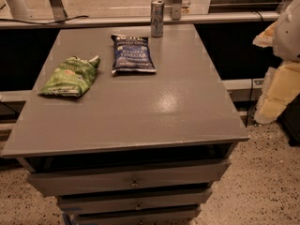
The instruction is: Knock redbull can over
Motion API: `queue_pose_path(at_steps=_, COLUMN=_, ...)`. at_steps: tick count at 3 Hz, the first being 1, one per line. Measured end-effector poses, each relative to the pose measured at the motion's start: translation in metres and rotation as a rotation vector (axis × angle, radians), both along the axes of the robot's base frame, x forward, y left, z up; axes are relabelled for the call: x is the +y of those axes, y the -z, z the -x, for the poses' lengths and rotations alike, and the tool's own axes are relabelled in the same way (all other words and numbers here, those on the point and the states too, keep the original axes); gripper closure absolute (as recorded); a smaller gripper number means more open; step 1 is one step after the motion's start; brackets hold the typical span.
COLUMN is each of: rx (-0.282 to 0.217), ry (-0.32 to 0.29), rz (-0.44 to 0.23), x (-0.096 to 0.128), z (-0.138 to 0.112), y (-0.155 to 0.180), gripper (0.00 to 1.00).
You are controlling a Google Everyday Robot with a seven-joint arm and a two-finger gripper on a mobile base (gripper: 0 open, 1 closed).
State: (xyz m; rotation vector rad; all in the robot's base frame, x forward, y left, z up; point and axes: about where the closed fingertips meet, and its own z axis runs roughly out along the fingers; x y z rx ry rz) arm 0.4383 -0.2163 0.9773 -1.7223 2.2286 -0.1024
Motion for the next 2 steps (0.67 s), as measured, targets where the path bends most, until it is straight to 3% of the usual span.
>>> queue_pose_path(at_steps=1, rx=0.0, ry=0.0, rz=0.0, x=0.0, z=0.0, y=0.0, gripper=0.0)
queue_pose_path(at_steps=2, rx=-0.05, ry=0.026, rz=-0.048, x=0.004, z=-0.02, y=0.005, gripper=0.0)
